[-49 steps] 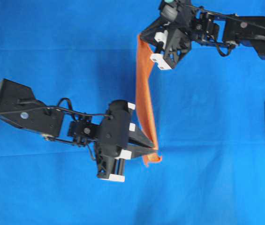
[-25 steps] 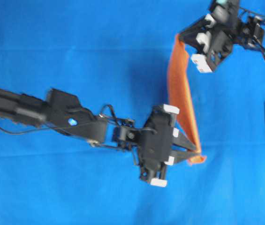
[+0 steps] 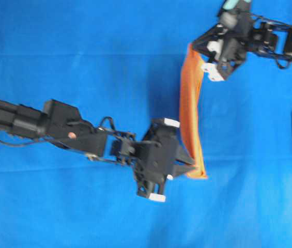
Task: Fold the orange towel.
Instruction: 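Swing the towel vertical, left gripper moving toward the near side, then lay the towel down lengthwise and open both grippers, retracting outward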
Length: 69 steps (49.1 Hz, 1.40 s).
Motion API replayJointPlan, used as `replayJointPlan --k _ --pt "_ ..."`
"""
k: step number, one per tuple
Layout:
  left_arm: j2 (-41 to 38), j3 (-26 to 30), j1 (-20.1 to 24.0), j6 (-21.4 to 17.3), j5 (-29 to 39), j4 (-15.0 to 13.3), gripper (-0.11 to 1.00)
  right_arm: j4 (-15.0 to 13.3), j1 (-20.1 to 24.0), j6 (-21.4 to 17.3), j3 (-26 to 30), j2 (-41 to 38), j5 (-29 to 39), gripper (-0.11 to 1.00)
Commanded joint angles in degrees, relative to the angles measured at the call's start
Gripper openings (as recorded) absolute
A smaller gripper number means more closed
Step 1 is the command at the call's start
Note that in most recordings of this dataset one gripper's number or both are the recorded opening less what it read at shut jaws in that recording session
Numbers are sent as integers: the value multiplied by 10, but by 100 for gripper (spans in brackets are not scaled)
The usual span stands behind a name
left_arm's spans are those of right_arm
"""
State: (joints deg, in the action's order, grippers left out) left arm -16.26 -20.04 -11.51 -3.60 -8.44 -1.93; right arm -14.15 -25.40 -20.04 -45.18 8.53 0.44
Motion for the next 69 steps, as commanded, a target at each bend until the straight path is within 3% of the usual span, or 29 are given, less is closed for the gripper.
replayJointPlan --k 1,14,37,39,43,45,51,54,69 --pt "34 -18 -43 21 -7 2 2 -2 -14 -1 51 -40 -18 3" --pt "66 -95 -47 79 -8 2 2 -4 2 7 118 -113 -17 3" --pt "69 -105 -33 80 -10 2 2 -13 19 10 120 -118 -13 3" --pt "69 -105 -33 80 -10 2 5 -14 20 10 119 -117 -12 3" --pt "70 -105 -33 79 -10 2 20 -14 22 10 120 -117 -11 4" --pt "71 -105 -33 79 -8 2 30 -14 24 10 119 -117 -11 10" --pt "82 -113 -32 73 4 2 58 -15 31 13 117 -111 -11 45" --pt "94 -118 -31 72 17 2 60 -15 35 18 114 -103 -11 58" --pt "196 -169 -7 70 44 3 59 -15 62 25 78 -27 3 54"
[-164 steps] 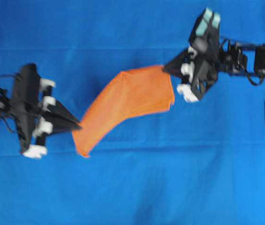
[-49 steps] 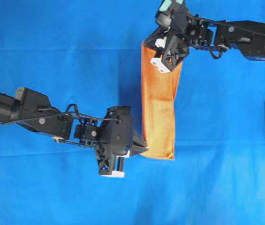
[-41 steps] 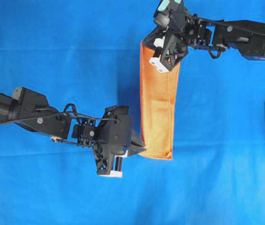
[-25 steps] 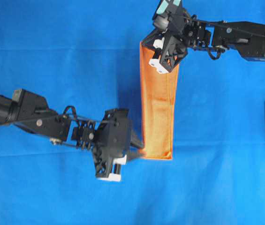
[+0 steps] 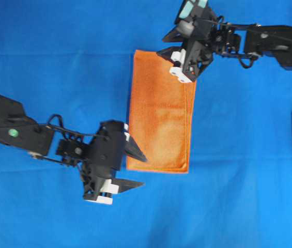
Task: Fold the orange towel.
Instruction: 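Lay the towel down lengthwise and open both grippers, retracting outward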
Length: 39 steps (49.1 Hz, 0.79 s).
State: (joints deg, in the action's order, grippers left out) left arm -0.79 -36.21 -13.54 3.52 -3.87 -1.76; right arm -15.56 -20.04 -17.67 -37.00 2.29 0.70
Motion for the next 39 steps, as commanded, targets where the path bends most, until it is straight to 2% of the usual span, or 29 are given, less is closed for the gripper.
replayJointPlan --k 1,9,24,39 --pt "48 -12 17 -1 -3 1 59 -1 11 1 -9 42 0 54" --pt "100 -66 66 -1 -20 1 59 -1 22 -4 -64 105 -15 54" --pt "205 -186 153 -2 -120 1 59 19 47 -11 -178 225 -91 54" --pt "357 -302 171 1 -145 1 59 64 90 -11 -263 286 -142 53"
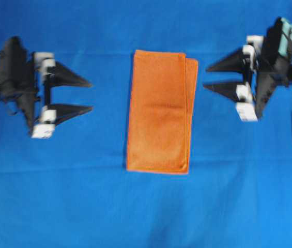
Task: Fold the orange towel.
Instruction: 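Lay the towel down lengthwise and open both grippers, retracting outward, then move both grippers to the towel's far end and grasp its corners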
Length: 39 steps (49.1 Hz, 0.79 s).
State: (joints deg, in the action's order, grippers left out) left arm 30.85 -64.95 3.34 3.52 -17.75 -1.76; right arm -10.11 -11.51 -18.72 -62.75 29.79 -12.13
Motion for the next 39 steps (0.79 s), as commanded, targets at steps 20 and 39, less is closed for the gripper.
replayJointPlan --k 20,39 --pt "67 -35 3 2 -6 1 59 12 4 3 -4 2 -29 53" --pt "35 -19 3 0 -29 1 59 12 -17 4 7 -9 -29 53"
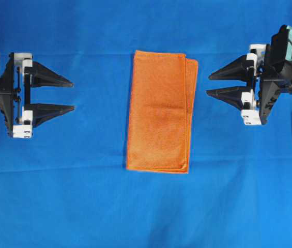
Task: Fold the orange towel.
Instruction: 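Move both grippers to the towel's far end and grasp its corners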
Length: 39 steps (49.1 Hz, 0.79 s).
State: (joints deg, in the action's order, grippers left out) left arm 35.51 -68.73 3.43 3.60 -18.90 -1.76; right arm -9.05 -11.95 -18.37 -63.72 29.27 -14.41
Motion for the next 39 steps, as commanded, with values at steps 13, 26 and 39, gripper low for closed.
replayJointPlan --k 13,26,39 --pt "-149 93 55 -4 -45 1 60 1 -83 6 65 -90 0 55" --pt "-307 192 123 -15 -38 1 77 0 -126 6 108 -202 17 55" --pt "-426 258 160 -16 -42 2 82 0 -141 7 132 -297 11 60"
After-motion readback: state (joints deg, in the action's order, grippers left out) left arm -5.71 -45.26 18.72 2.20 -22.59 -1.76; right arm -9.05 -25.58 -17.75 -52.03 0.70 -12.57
